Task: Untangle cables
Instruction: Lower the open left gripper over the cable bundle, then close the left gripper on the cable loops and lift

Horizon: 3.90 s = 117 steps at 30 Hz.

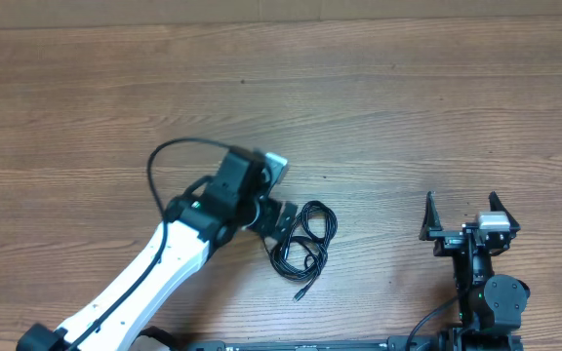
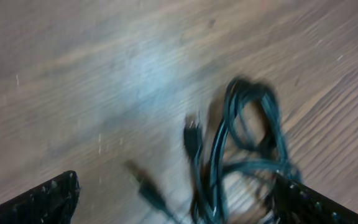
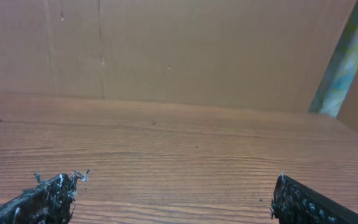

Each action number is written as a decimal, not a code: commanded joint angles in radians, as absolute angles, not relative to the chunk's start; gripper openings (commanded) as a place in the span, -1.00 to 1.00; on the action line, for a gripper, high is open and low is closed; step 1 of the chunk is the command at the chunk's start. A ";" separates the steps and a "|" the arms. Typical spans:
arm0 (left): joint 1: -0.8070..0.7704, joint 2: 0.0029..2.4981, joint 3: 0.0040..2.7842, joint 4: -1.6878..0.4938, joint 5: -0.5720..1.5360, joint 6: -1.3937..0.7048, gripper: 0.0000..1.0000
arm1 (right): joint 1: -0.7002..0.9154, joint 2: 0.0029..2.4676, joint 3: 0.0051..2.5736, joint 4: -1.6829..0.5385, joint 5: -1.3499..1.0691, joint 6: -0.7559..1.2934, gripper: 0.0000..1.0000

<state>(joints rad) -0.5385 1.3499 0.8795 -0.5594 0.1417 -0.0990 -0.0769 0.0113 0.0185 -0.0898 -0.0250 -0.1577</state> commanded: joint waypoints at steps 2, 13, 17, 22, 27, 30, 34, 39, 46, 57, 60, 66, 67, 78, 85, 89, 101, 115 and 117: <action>-0.605 1.430 1.011 -0.616 0.043 -0.139 1.00 | -0.073 0.010 0.009 -0.084 -0.016 -0.154 1.00; -0.744 1.555 1.052 -0.649 -0.065 -0.350 1.00 | -0.073 0.010 0.009 -0.084 -0.016 -0.154 1.00; -0.762 1.557 1.052 -0.624 -0.062 -0.345 1.00 | -0.073 0.010 0.009 -0.084 -0.016 -0.154 1.00; -0.762 1.557 1.052 -0.589 -0.051 -0.345 1.00 | -0.073 0.010 0.009 -0.084 -0.016 -0.154 0.99; -0.762 1.558 1.052 -0.587 -0.052 -0.345 0.99 | -0.073 0.010 0.009 -0.084 -0.016 -0.154 1.00; -0.762 1.560 1.052 -0.588 -0.051 -0.349 1.00 | -0.073 0.010 0.009 -0.084 -0.016 -0.154 1.00; -0.762 1.569 1.052 -0.619 -0.052 -0.414 1.00 | -0.073 0.010 0.009 -0.084 -0.016 -0.155 0.99; -0.762 1.571 1.054 -0.634 -0.053 -0.444 1.00 | -0.073 0.010 0.009 -0.084 -0.016 -0.154 1.00; -0.762 1.582 1.110 -0.720 -0.084 -0.503 1.00 | -0.073 0.010 0.009 -0.084 -0.016 -0.154 1.00; -0.761 1.639 1.121 -0.704 -0.115 -0.513 1.00 | -0.073 0.010 0.009 -0.084 -0.016 -0.154 1.00; -0.761 1.678 1.121 -0.697 -0.111 -0.513 1.00 | -0.073 0.010 0.009 -0.084 -0.016 -0.155 0.99; -0.761 1.706 1.121 -0.683 -0.109 -0.513 0.91 | -0.073 0.010 0.009 -0.084 -0.017 -0.154 1.00; -0.761 1.707 1.121 -0.678 -0.109 -0.513 0.83 | -0.073 0.010 0.009 -0.084 -0.016 -0.154 1.00; -0.761 1.715 1.121 -0.650 -0.116 -0.512 0.51 | -0.073 0.010 0.009 -0.084 -0.017 -0.154 1.00; -0.762 1.731 1.121 -0.638 -0.115 -0.513 0.53 | -0.073 0.010 0.009 -0.084 -0.016 -0.154 1.00; -0.770 1.739 1.121 -0.642 -0.115 -0.513 0.54 | -0.073 0.010 0.009 -0.084 -0.016 -0.154 1.00; -0.788 1.746 1.121 -0.628 -0.165 -0.513 0.38 | -0.073 0.010 0.009 -0.084 -0.016 -0.154 1.00; -0.788 1.747 1.121 -0.601 -0.168 -0.513 -0.12 | -0.073 0.010 0.009 -0.084 -0.016 -0.154 1.00; -0.788 1.747 1.121 -0.601 -0.168 -0.513 -0.08 | -0.073 0.010 0.009 -0.084 -0.017 -0.154 1.00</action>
<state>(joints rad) -0.7841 1.7351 1.1004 -0.6044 -0.1516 -0.5106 -0.0769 0.0113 0.0185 -0.0898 -0.0250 -0.1577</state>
